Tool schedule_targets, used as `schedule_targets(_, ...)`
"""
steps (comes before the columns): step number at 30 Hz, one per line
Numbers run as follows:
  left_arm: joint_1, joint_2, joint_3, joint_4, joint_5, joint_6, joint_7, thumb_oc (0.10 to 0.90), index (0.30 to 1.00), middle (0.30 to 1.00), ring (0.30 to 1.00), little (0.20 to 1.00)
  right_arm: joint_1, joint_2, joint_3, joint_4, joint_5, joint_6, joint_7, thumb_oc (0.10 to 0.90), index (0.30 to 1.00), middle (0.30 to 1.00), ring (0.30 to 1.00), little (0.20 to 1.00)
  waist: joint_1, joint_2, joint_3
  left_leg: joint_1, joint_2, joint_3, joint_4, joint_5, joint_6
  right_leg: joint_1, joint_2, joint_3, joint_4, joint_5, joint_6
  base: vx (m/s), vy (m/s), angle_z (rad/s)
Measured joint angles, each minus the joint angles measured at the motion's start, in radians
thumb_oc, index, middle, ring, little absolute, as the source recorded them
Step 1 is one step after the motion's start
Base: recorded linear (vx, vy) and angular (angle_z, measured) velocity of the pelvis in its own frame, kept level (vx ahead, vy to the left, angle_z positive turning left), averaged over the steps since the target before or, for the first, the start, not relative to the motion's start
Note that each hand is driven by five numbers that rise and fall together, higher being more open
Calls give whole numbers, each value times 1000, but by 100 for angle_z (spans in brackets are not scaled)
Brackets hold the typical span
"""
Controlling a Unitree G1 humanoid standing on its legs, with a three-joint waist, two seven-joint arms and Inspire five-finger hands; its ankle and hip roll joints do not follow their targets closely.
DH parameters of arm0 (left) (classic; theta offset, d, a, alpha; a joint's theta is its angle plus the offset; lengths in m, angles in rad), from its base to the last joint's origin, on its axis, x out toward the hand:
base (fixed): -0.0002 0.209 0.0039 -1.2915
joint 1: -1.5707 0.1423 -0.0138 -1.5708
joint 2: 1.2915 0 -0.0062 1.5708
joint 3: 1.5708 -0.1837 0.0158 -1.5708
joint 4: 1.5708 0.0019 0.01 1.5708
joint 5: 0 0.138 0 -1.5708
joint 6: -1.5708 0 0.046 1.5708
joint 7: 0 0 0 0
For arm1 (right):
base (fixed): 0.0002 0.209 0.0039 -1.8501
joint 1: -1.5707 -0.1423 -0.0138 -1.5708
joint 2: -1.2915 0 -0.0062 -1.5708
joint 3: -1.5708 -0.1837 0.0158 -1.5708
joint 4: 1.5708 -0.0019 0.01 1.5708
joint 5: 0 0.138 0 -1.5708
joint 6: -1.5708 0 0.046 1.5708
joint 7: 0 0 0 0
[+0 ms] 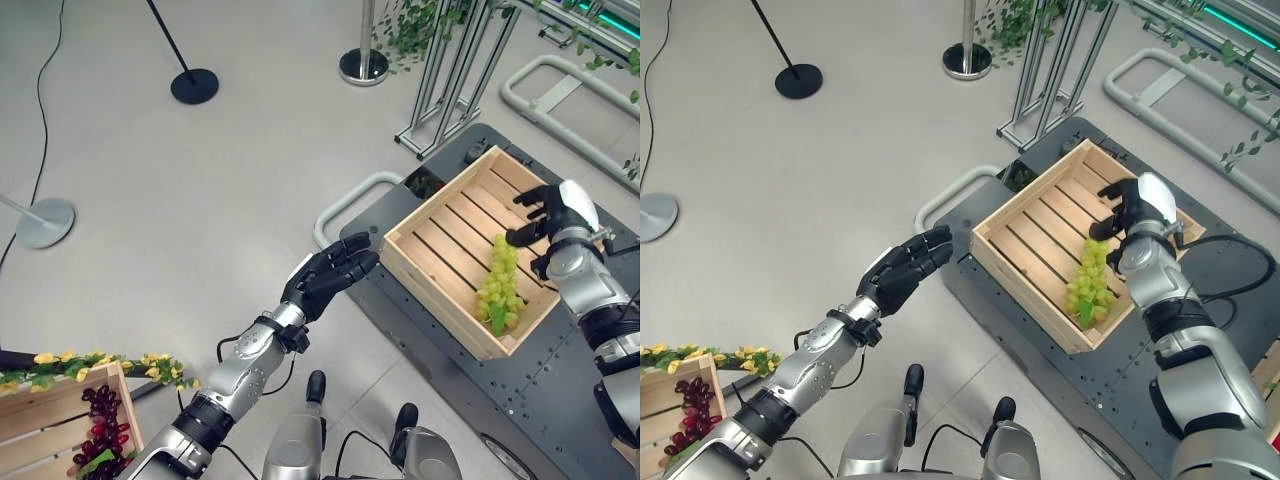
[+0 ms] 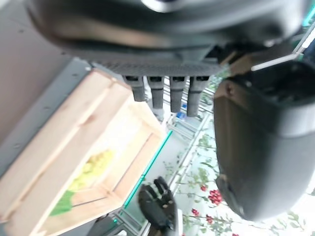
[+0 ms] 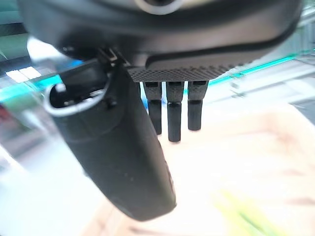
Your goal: Pick up the fruits from the basket on one side to the basket on the other side
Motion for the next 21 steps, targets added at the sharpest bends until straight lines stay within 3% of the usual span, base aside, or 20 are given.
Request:
schedule_targets(2, 1, -1, -16, 19, 0, -1, 0, 800, 900, 900, 900, 900, -1, 26, 0, 32, 42, 23, -1, 800, 900, 900, 900, 900, 0, 3, 3, -19, 0, -1, 7, 2, 0, -20, 0, 0, 8, 0, -1, -126, 45, -1)
schedule_targets(9, -37, -11, -24, 38, 0, -26, 13, 800, 900, 900, 900, 900, -80, 45, -2, 165, 152, 63, -16, 800, 900, 900, 900, 900, 0, 48, 101, -84, 1, -11, 16, 18, -2, -98, -2, 3, 50, 1, -7, -63, 40, 1)
schedule_targets(21, -65, -14, -27, 52, -13, -46, 18, 800, 900, 900, 900, 900, -101, 68, -53, 243, 233, 115, -38, 800, 900, 900, 900, 900, 0, 48, 103, -83, 2, -10, 0, 19, -3, -97, -1, -2, 36, 1, -7, -7, 9, 0)
